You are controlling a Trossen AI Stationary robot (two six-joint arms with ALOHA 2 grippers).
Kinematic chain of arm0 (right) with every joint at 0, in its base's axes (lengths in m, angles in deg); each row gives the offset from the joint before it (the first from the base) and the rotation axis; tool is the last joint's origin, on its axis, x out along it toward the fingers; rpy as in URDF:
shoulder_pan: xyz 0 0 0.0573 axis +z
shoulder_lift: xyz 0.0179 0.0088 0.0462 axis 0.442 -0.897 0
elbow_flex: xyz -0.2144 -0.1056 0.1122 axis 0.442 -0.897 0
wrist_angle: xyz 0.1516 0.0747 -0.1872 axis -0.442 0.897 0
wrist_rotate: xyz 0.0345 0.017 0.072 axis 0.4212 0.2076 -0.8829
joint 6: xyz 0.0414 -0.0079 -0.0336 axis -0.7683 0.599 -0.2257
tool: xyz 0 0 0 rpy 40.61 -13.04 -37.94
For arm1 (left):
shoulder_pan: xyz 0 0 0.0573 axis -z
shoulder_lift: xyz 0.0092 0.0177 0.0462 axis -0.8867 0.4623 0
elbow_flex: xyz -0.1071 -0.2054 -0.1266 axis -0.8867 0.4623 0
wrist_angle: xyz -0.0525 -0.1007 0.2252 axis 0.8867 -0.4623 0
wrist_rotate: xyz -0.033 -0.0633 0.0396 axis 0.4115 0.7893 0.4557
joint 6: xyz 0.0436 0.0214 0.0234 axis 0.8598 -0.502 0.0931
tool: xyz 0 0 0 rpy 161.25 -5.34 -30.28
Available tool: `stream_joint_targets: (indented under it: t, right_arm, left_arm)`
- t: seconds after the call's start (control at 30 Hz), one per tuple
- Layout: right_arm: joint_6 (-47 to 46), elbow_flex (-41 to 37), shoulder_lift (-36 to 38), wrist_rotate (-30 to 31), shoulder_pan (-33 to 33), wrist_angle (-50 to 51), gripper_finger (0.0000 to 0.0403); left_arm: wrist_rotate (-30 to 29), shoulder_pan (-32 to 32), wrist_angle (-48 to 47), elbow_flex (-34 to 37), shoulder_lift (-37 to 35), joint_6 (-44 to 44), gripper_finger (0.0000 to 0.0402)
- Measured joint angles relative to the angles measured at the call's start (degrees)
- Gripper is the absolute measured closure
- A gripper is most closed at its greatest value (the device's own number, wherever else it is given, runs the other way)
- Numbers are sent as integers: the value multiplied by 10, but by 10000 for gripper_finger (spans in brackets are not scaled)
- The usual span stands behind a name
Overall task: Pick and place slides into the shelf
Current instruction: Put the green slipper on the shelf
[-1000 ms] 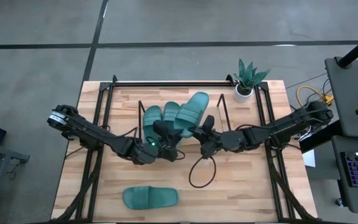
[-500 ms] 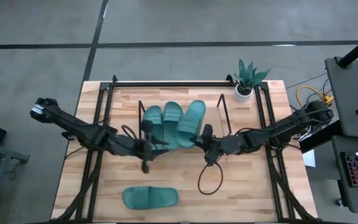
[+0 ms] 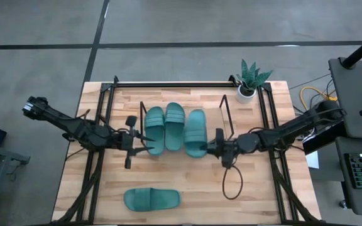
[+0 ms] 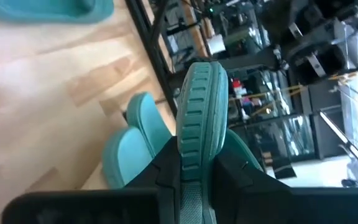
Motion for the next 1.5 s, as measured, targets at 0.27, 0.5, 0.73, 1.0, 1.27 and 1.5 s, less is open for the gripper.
stream_joint_targets:
  t: [0.27, 0.5, 0.73, 1.0, 1.27, 1.5]
  right_arm:
    - [2, -68, 29, -64, -17, -78, 361]
    - [-26, -75, 18, -103, -53, -75, 361]
    - [-26, -75, -3, -133, -81, -88, 361]
    - [-25, -75, -63, -152, -105, -132, 361]
    - [-13, -75, -114, -154, -118, -177, 361]
    - [-61, -75, -113, -156, -118, -172, 361]
  left_arm:
    - [-1, 0, 11, 28, -22, -4, 305]
    - [-3, 0, 13, 26, -17, 0, 305]
    - [-5, 0, 11, 27, -13, 0, 305]
    - [-5, -1, 10, 28, -13, 0, 305]
    - [-5, 0, 10, 28, -13, -1, 305]
    - [-5, 0, 10, 28, -13, -2, 305]
